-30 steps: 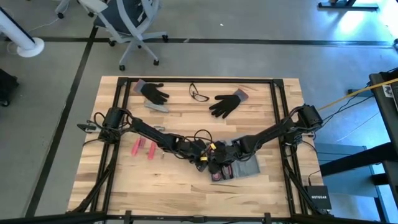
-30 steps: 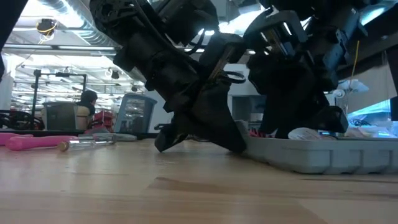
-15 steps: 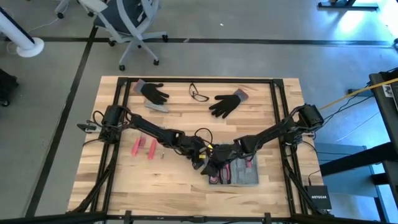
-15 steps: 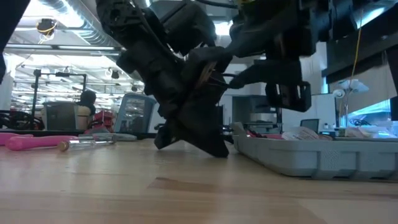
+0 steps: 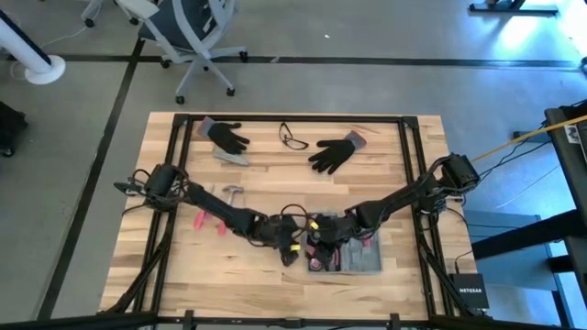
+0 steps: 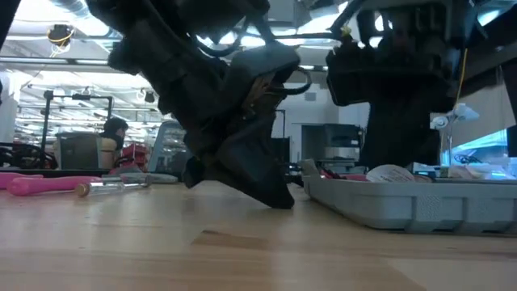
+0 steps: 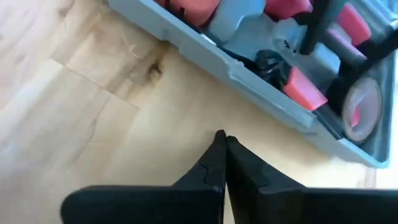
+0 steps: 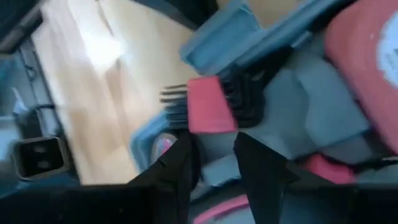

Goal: Prefit tool cases
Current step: Remove the orange allen wrench set from the gray prefit tool case

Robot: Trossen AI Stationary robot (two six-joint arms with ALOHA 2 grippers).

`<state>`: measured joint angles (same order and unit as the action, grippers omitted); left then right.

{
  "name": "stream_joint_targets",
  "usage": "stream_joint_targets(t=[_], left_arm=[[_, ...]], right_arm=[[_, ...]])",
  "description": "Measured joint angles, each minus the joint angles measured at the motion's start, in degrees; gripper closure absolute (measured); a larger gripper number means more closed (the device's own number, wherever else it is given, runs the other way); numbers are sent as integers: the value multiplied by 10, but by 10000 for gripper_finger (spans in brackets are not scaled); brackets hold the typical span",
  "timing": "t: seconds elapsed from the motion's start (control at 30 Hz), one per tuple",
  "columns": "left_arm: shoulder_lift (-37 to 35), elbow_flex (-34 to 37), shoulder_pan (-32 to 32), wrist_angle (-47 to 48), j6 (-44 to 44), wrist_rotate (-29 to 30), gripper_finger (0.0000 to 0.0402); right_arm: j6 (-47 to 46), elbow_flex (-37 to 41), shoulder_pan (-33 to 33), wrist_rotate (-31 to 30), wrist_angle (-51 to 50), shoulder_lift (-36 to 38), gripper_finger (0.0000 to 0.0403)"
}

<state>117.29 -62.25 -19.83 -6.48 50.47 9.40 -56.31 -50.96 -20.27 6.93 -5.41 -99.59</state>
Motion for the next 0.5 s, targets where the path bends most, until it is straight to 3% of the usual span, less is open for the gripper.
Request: stream_joint_targets(t=[0.2,0.5], left_arm=[[40,-5,-17,-75,60,10,401],[50,-6,-12,-85,29,55,401]], right_arm=[[28,-1,0,-44,-17,1,285],[30,0,3,-119,-35,0,285]])
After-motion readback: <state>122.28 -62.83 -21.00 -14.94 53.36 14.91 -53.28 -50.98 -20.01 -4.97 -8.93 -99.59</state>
